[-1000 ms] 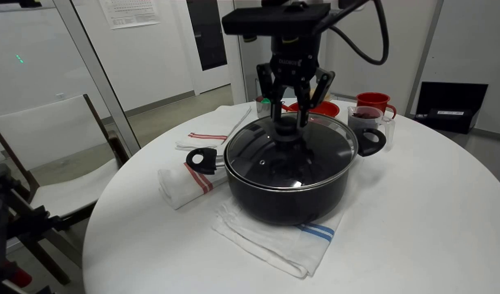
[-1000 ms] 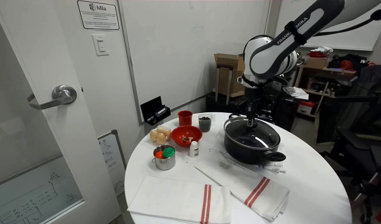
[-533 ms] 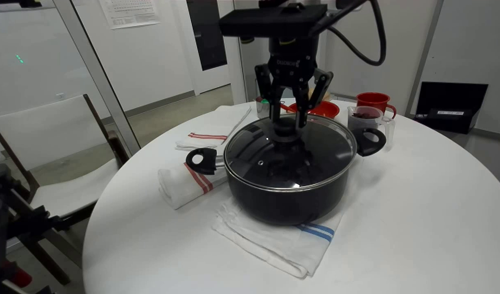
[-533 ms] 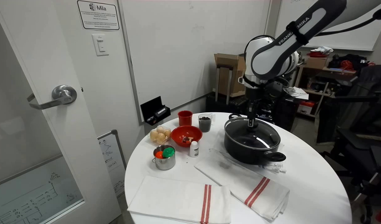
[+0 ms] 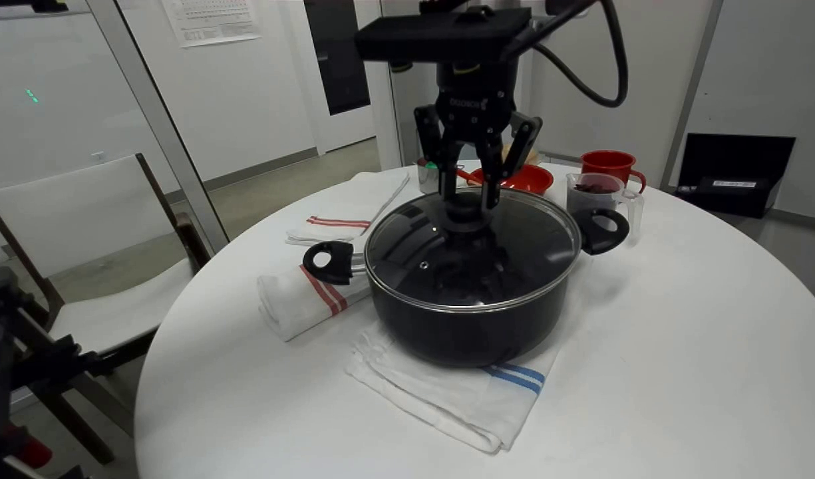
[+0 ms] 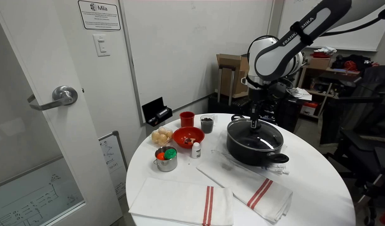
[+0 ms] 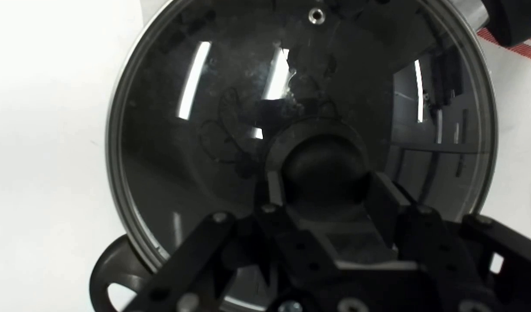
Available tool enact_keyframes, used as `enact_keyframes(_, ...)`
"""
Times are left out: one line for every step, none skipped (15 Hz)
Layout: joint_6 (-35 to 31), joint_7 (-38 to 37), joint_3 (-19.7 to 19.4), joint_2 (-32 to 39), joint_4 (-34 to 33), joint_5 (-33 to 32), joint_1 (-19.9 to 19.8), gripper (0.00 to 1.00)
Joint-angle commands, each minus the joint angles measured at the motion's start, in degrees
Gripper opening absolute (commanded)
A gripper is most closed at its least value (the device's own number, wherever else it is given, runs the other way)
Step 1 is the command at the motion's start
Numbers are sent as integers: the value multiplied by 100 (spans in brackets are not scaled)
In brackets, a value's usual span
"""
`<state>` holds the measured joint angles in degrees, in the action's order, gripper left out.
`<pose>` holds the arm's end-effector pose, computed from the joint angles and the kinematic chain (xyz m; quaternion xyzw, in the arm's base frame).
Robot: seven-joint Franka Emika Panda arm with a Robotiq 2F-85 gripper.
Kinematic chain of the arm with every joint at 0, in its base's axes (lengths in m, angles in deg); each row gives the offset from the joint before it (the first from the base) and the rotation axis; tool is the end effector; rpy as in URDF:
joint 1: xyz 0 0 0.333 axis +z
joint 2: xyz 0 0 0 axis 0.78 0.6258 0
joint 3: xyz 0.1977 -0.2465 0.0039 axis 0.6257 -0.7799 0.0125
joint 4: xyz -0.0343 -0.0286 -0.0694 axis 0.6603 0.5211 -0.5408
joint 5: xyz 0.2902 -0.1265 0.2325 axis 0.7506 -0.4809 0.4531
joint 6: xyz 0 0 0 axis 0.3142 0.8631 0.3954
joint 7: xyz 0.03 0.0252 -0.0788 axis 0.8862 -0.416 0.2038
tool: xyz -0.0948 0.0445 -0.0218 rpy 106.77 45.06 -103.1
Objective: Place the lid on the pot
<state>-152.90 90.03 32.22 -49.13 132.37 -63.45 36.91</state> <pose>0.6310 -0.1672 0.1623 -0.9970 -0.0661 0.0387 0.0114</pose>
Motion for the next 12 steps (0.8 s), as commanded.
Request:
enact_keyframes(-35, -47, -15, -218, 198, -64, 49, 25)
enact_keyframes(-28, -40, -10, -217, 194, -60, 46, 25)
enact_keyframes(-16, -31, -8, -217, 188, -63, 46, 25)
enact_keyframes(-4, -23, -5, -224, 183, -66, 45, 25)
enact_keyframes(2, -18, -4, -236, 181, -68, 44, 25)
enact_keyframes(20, -7, 1, -244, 177, -69, 41, 25)
enact_keyframes(26, -4, 0, -249, 172, -78, 45, 25)
enact_keyframes(45, 3, 2, -250, 165, -84, 46, 25)
enact_keyframes(84, 21, 10, -249, 153, -84, 42, 25)
enact_keyframes(136, 42, 16, -242, 130, -86, 38, 25)
enact_keyframes(152, 50, 19, -240, 125, -87, 37, 25)
enact_keyframes(174, 60, 26, -238, 119, -84, 33, 25)
